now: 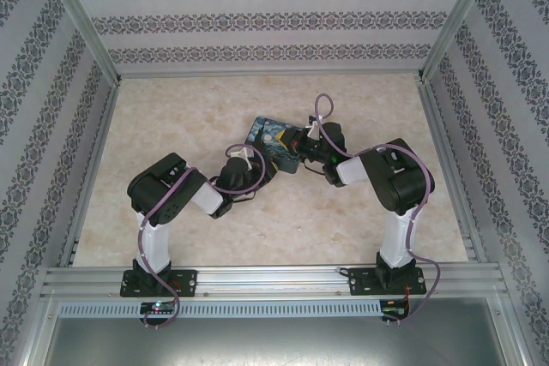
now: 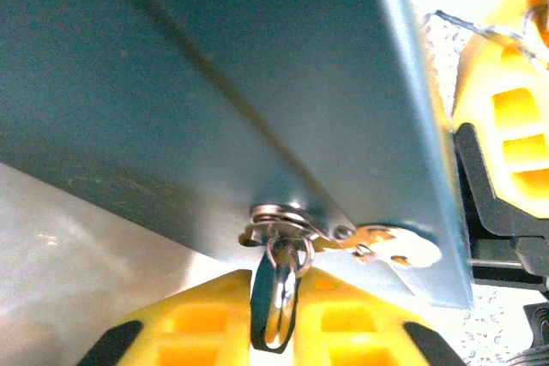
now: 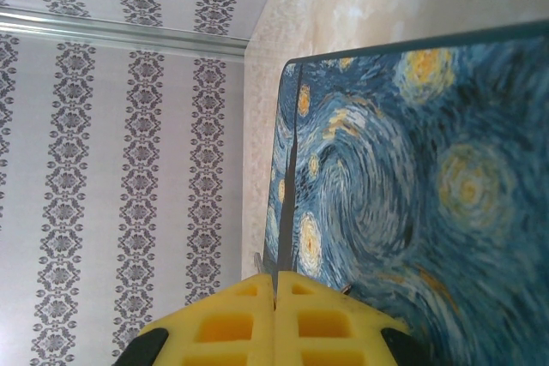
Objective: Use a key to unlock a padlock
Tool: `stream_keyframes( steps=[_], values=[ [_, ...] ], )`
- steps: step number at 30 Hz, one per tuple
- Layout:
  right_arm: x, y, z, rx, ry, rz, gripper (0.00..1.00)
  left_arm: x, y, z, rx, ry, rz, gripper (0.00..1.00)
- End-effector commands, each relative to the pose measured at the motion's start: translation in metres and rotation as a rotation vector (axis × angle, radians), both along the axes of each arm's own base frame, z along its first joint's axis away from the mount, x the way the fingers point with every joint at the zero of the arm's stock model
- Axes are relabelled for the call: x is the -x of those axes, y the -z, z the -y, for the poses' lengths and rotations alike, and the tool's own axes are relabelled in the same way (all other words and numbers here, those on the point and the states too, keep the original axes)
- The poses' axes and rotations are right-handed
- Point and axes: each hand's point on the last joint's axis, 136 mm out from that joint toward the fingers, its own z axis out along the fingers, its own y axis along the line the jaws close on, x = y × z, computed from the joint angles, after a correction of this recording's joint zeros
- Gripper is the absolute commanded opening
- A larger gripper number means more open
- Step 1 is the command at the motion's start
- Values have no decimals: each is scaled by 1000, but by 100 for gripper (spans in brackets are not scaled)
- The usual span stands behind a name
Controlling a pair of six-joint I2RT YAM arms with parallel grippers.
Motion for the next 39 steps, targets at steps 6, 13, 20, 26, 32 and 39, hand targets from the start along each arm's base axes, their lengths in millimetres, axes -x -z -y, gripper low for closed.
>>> stream_keyframes(
  steps=[6,13,20,26,32,39],
  values=[
    [2,-11,0,2,-28,-33,0,7,5,1,-42,26,-77,0],
    [37,-43,8,19,-68,28,0,11,-8,-9,-8,43,-158,0],
    [94,-43,9,45,-115,60,0,6,-20,-27,-6,14,-168,0],
    [134,-28,6,100,-129,51,0,9,-39,-38,19,36,-152,0],
    [147,-3,10,131,-113,13,0,16,-65,-23,120,167,-124,0],
    [148,13,12,119,-89,-29,0,18,-84,-12,241,209,-109,0]
  ],
)
